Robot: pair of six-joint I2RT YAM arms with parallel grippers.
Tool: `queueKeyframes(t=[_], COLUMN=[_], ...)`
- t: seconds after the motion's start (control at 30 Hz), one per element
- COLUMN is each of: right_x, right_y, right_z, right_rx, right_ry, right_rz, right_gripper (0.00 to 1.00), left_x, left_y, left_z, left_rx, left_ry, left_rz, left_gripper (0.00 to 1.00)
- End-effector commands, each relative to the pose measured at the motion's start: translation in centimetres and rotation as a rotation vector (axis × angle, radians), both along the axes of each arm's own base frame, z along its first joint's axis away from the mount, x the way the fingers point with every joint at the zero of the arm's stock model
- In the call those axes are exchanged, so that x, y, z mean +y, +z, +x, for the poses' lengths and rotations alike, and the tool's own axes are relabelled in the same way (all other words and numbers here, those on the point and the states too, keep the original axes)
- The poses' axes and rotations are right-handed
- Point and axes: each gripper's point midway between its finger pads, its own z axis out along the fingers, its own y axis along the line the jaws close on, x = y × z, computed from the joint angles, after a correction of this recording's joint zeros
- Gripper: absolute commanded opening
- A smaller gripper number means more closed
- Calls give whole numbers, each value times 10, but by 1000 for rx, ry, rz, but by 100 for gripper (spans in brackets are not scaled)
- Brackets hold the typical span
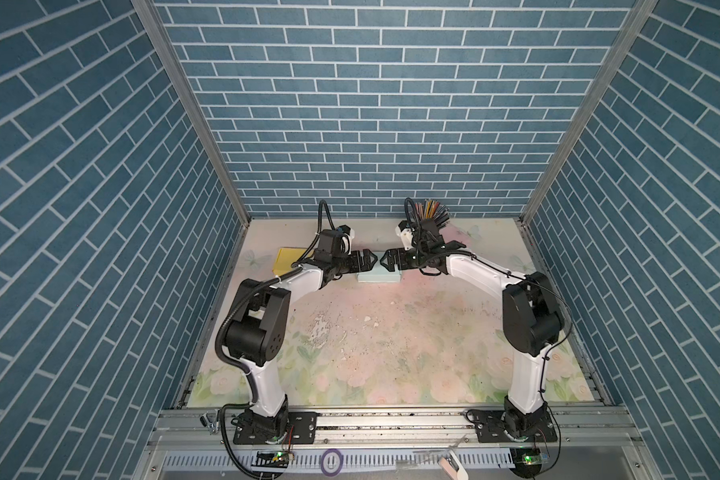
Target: Fold the paper box
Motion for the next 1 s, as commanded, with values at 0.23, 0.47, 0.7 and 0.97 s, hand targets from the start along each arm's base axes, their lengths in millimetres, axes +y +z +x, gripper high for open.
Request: queueKeyframes(t=[0.23,0.47,0.7,0.97], right_x=[-48,-121,-174,-225], right_y=[51,32,25,21], right_z=[-69,-111,-131,-142], right_rx=[-204,-272,-334,-405], right_ry=[-16,-144,-273,-436], right_rz=[104,-78,-201,-309], right_gripper=[99,99,99,98], left_x=[47,84,116,156], left_y=[37,45,45,45], left_z=[-93,-152,-191,-204], left_rx=[-42,-35,-54,-85], left_ry=[20,101,205,377], left_rz=[114,169,193,290], left_gripper=[99,99,99,99])
